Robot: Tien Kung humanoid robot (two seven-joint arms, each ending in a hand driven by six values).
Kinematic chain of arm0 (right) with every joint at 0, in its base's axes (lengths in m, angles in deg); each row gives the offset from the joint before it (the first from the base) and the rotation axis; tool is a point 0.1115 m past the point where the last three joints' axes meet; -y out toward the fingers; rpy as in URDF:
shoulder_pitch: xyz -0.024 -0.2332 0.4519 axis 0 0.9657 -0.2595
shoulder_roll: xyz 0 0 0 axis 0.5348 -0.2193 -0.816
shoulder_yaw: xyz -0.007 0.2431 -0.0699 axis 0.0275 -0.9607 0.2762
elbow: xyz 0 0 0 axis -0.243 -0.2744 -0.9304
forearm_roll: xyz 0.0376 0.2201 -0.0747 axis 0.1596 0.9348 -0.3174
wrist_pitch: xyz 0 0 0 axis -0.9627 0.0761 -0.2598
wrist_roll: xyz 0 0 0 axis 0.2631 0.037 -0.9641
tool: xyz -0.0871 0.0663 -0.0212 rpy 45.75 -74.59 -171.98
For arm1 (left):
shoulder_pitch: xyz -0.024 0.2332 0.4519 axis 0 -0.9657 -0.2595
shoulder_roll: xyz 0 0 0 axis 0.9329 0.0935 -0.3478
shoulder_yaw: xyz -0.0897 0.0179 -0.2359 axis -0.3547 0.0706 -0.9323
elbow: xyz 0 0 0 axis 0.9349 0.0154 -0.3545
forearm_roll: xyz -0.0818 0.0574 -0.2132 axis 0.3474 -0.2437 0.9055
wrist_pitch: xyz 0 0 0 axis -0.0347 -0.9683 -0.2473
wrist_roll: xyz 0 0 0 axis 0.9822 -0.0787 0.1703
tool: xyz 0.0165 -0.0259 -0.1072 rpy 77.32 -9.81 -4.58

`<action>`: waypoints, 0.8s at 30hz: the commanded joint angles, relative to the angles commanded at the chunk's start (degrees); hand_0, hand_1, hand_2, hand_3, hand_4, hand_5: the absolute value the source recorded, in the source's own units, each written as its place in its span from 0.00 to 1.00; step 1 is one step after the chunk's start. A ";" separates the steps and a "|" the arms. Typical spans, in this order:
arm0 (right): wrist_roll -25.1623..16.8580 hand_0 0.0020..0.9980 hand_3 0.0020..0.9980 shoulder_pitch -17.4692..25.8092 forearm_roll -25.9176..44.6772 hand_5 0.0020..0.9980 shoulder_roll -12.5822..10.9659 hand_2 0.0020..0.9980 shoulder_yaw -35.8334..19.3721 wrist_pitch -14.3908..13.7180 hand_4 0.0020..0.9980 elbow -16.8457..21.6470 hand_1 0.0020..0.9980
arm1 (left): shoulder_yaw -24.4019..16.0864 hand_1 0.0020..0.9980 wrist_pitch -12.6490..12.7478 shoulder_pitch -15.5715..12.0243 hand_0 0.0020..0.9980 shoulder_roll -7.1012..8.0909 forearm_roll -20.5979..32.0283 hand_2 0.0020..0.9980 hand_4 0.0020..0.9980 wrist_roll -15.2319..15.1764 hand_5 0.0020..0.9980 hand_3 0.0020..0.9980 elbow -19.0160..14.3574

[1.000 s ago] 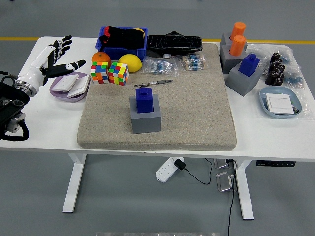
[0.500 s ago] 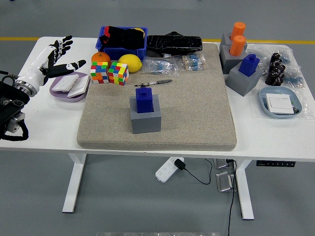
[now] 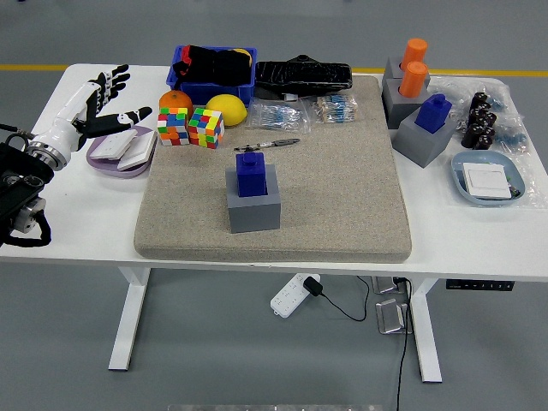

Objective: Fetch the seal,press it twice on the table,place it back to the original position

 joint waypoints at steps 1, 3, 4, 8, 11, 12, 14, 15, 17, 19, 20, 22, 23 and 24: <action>-0.01 0.76 0.62 -0.01 0.02 0.50 -0.01 0.67 -0.01 -0.01 0.78 0.01 0.68 | 0.02 0.98 0.01 0.02 0.97 0.00 0.00 0.96 0.86 -0.01 0.26 0.98 0.00; -0.01 0.76 0.62 -0.06 0.02 0.50 -0.03 0.67 -0.01 0.01 0.78 0.02 0.68 | 0.06 0.98 0.03 0.08 0.97 0.02 0.02 0.96 0.86 -0.02 0.26 0.98 0.00; -0.01 0.76 0.62 -0.06 0.03 0.50 -0.04 0.67 0.01 0.01 0.78 0.02 0.68 | 0.04 0.98 0.03 0.09 0.97 0.03 0.04 0.96 0.86 -0.02 0.26 0.98 0.00; 0.00 0.76 0.62 -0.05 0.01 0.50 -0.04 0.67 0.02 0.01 0.78 -0.01 0.68 | -0.06 0.98 0.02 0.09 0.97 0.14 0.04 0.96 0.86 -0.01 0.26 0.98 0.04; 0.01 0.76 0.62 -0.03 0.00 0.50 -0.01 0.67 0.06 0.05 0.78 0.01 0.68 | -0.11 0.98 0.00 0.07 0.97 0.21 0.05 0.96 0.86 -0.01 0.26 0.98 0.05; 0.00 0.76 0.62 -0.03 0.01 0.50 -0.01 0.67 0.02 0.05 0.78 0.01 0.68 | -0.17 0.98 0.01 0.05 0.97 0.23 0.01 0.96 0.86 -0.03 0.26 0.98 0.05; -0.01 0.76 0.62 -0.03 -0.02 0.50 0.00 0.67 -0.07 0.01 0.78 0.01 0.68 | -0.22 0.98 -0.02 0.04 0.97 0.26 0.05 0.96 0.86 0.01 0.25 0.98 0.08; -0.01 0.76 0.62 0.01 -0.02 0.50 0.00 0.67 -0.05 0.04 0.78 0.04 0.68 | -0.25 0.98 -0.02 0.02 0.97 0.30 0.04 0.96 0.86 0.00 0.25 0.98 0.07; 0.00 0.76 0.62 0.05 -0.07 0.50 0.04 0.67 -0.13 0.02 0.78 0.01 0.68 | -0.36 0.98 -0.05 0.03 0.97 0.37 0.03 0.96 0.86 0.01 0.25 0.98 0.08; 0.01 0.76 0.62 0.03 -0.11 0.50 0.08 0.67 -0.16 0.04 0.78 -0.01 0.68 | -0.47 0.98 -0.08 0.06 0.97 0.44 0.06 0.96 0.86 0.05 0.25 0.98 0.11; 0.01 0.76 0.62 0.03 -0.14 0.50 0.10 0.67 -0.22 0.03 0.78 -0.01 0.68 | -0.49 0.98 -0.09 0.06 0.97 0.45 0.06 0.96 0.86 0.06 0.25 0.98 0.12; 0.02 0.76 0.62 0.00 -0.18 0.50 0.18 0.67 -0.40 0.05 0.78 0.02 0.68 | -0.62 0.98 -0.12 0.08 0.97 0.51 0.06 0.96 0.86 0.14 0.25 0.98 0.16; 0.02 0.76 0.62 -0.02 -0.24 0.50 0.20 0.67 -0.46 0.04 0.78 0.01 0.68 | -0.66 0.98 -0.13 0.08 0.97 0.53 0.07 0.96 0.86 0.17 0.25 0.98 0.16; 0.02 0.76 0.62 -0.03 -0.26 0.50 0.22 0.67 -0.52 0.03 0.78 0.01 0.68 | -0.69 0.98 -0.13 0.09 0.97 0.53 0.06 0.96 0.86 0.19 0.25 0.98 0.15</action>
